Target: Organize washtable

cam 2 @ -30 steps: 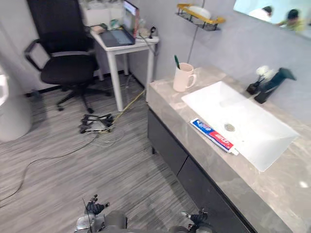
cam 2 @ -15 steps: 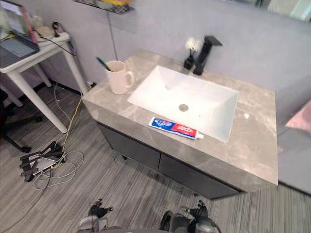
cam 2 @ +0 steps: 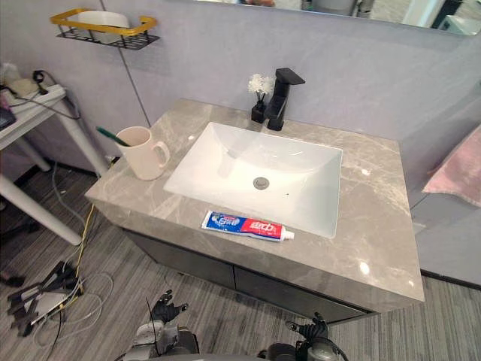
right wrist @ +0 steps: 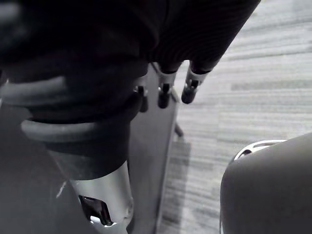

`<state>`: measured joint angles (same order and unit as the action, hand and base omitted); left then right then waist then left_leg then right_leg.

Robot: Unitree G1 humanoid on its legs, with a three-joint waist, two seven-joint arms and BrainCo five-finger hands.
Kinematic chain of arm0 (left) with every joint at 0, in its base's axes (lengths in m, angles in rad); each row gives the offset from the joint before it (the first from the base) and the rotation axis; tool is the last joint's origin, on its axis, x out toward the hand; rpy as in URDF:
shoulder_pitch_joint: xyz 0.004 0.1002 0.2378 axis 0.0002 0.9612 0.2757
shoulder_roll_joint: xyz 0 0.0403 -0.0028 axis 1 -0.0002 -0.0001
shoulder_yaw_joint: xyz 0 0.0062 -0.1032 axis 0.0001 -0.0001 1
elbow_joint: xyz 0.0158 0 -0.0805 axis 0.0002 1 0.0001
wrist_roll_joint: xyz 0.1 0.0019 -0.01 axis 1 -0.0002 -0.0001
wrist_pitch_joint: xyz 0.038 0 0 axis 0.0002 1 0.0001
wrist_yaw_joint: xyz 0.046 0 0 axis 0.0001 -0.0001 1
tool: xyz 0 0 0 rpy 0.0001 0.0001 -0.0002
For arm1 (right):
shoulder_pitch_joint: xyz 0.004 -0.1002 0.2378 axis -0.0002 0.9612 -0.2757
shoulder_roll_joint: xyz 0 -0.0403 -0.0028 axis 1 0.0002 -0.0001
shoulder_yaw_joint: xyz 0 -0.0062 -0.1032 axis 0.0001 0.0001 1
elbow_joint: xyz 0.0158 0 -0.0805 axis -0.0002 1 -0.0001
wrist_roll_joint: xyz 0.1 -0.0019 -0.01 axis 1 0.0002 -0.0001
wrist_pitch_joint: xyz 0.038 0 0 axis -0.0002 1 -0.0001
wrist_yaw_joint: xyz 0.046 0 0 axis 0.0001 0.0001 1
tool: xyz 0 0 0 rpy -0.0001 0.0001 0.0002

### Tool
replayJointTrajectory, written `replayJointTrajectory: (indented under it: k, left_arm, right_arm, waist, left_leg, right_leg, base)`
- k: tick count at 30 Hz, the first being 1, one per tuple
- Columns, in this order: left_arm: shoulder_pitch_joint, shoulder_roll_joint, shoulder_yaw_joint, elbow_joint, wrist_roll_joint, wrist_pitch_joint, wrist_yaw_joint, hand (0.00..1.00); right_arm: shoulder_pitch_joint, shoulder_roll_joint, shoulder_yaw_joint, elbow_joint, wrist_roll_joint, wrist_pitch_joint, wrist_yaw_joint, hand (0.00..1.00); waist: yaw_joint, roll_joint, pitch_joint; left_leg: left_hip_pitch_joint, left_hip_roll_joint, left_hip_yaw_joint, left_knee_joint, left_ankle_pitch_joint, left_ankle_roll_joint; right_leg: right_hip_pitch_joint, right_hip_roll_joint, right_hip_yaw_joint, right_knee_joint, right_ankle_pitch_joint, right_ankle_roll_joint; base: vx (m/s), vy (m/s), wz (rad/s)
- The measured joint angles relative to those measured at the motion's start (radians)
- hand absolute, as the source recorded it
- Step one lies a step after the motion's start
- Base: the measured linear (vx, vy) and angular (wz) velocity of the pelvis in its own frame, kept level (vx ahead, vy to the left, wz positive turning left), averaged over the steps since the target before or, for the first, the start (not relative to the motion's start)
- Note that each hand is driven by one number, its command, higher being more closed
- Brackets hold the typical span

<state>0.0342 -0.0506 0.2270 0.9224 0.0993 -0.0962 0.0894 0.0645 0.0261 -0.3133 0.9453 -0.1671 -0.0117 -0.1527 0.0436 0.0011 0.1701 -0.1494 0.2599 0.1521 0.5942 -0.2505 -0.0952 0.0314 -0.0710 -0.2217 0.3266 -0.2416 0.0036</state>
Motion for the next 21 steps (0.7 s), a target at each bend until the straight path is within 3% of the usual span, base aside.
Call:
replayJointTrajectory:
  k: [1, 2, 3, 5, 8, 12, 13, 17, 21]
  left_arm:
    - [-0.003, -0.005, 0.000, 0.004, 0.000, 0.000, 0.001, 0.00]
    - [-0.012, 0.000, 0.000, 0.015, 0.001, 0.000, 0.001, 0.00]
    - [-0.014, 0.008, -0.001, 0.020, 0.001, 0.001, 0.005, 0.00]
    - [-0.017, 0.022, -0.007, 0.023, 0.001, -0.001, 0.005, 0.00]
    - [-0.018, 0.028, -0.007, 0.044, 0.014, 0.000, 0.004, 0.00]
    - [-0.018, 0.033, -0.024, 0.074, 0.033, 0.001, 0.001, 0.00]
    - [-0.018, 0.033, -0.027, 0.087, 0.033, 0.001, 0.001, 0.00]
    - [-0.017, 0.025, -0.030, 0.108, 0.032, 0.001, 0.001, 0.00]
    - [-0.014, 0.022, -0.025, 0.108, 0.030, 0.002, 0.004, 0.00]
  right_arm:
    - [0.001, -0.002, 0.000, -0.004, 0.000, 0.000, 0.000, 0.00]
    - [0.005, 0.005, 0.005, -0.002, 0.001, 0.001, 0.000, 0.00]
    - [0.010, 0.014, 0.013, -0.004, 0.002, 0.000, -0.001, 0.00]
    - [0.010, 0.029, 0.039, 0.004, 0.001, 0.000, 0.001, 0.00]
    - [0.000, 0.048, 0.041, 0.003, 0.000, -0.004, 0.003, 0.00]
    - [0.002, 0.043, 0.041, 0.007, 0.000, -0.004, 0.002, 0.00]
    - [0.003, 0.042, 0.041, 0.013, 0.000, -0.004, 0.002, 0.00]
    - [0.008, 0.023, 0.057, 0.022, 0.003, -0.004, 0.002, 0.00]
    - [0.011, 0.005, 0.060, 0.043, 0.020, -0.001, 0.001, 0.00]
  waist:
    - [0.000, 0.005, 0.000]
    - [0.002, -0.015, -0.007]
    - [-0.003, -0.020, -0.009]
    - [0.002, -0.055, -0.021]
    - [0.004, -0.057, -0.030]
    - [0.000, -0.060, -0.049]
    - [-0.002, -0.050, -0.055]
    - [-0.004, -0.031, -0.067]
    - [-0.004, -0.032, -0.067]
  left_leg:
    - [0.009, -0.040, -0.061, -0.160, 0.025, -0.015]
    - [0.035, -0.082, -0.065, -0.192, 0.037, -0.021]
    - [0.045, -0.103, -0.059, -0.205, 0.042, -0.013]
    - [0.026, -0.136, -0.040, -0.173, 0.031, 0.012]
    - [0.059, -0.159, -0.006, -0.210, 0.031, 0.017]
    - [0.109, -0.175, 0.038, -0.282, 0.046, 0.040]
    - [0.118, -0.174, 0.041, -0.295, 0.048, 0.041]
    - [0.166, -0.174, 0.042, -0.371, 0.090, 0.027]
    - [0.201, -0.173, 0.039, -0.448, 0.138, 0.021]
  right_leg:
    - [-0.003, -0.012, 0.031, 0.002, -0.003, 0.035]
    - [-0.004, -0.036, 0.067, -0.002, -0.001, 0.062]
    - [-0.005, -0.047, 0.090, -0.025, 0.008, 0.065]
    - [0.009, -0.074, 0.130, -0.087, 0.034, 0.083]
    - [0.018, -0.090, 0.166, -0.127, 0.080, 0.081]
    - [0.024, -0.105, 0.195, -0.155, 0.087, 0.090]
    - [0.025, -0.103, 0.196, -0.160, 0.087, 0.091]
    - [0.043, -0.096, 0.195, -0.177, 0.092, 0.100]
    - [0.042, -0.088, 0.194, -0.178, 0.094, 0.103]
  base:
    - [0.13, 0.285, -0.55]
    - [0.15, 0.313, -0.39]
    - [0.15, 0.281, -0.15]
    - [0.16, 0.289, -0.08]
    - [0.10, 0.214, -0.27]
    - [0.03, 0.043, -0.30]
    - [0.00, -0.015, -0.22]
    - [-0.03, -0.055, -0.07]
    - [-0.08, -0.063, 0.00]
